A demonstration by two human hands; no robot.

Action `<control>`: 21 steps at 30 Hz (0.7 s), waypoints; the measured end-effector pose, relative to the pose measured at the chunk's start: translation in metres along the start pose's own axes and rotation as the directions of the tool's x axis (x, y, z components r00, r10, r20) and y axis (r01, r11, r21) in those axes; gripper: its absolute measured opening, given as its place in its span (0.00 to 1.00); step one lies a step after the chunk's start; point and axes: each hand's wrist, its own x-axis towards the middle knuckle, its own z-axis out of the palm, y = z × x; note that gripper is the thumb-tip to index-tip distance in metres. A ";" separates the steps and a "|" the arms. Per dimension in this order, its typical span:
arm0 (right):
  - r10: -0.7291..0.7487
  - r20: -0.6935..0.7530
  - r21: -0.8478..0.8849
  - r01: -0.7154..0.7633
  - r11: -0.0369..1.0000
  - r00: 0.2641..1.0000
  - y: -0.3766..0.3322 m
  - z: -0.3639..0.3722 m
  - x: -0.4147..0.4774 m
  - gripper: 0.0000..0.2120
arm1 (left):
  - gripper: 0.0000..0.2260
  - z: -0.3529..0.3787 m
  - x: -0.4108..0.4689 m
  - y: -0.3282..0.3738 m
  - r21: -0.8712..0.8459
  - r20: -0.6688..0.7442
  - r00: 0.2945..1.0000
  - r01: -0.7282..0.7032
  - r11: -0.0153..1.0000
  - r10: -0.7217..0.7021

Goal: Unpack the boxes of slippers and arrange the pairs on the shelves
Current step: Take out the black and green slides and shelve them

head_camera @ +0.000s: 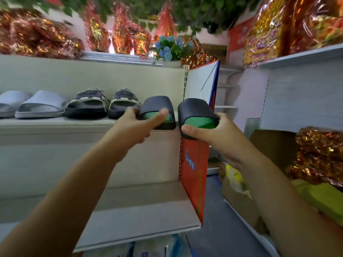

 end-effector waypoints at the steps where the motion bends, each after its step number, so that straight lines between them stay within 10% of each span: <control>1: -0.023 0.004 -0.116 0.023 0.993 1.000 0.000 -0.004 0.002 0.58 | 0.30 0.000 -0.004 -0.002 0.131 0.012 0.999 -0.033 0.991 0.032; 8: -0.417 -0.148 -0.385 0.336 0.860 0.897 0.004 0.004 0.025 0.33 | 0.39 0.015 0.014 -0.009 0.713 -0.141 0.803 -0.323 0.622 0.578; 21: -0.730 0.000 -0.740 0.491 0.460 0.683 0.041 0.021 0.061 0.26 | 0.24 0.011 0.062 -0.016 0.878 0.212 0.789 -0.413 0.242 0.576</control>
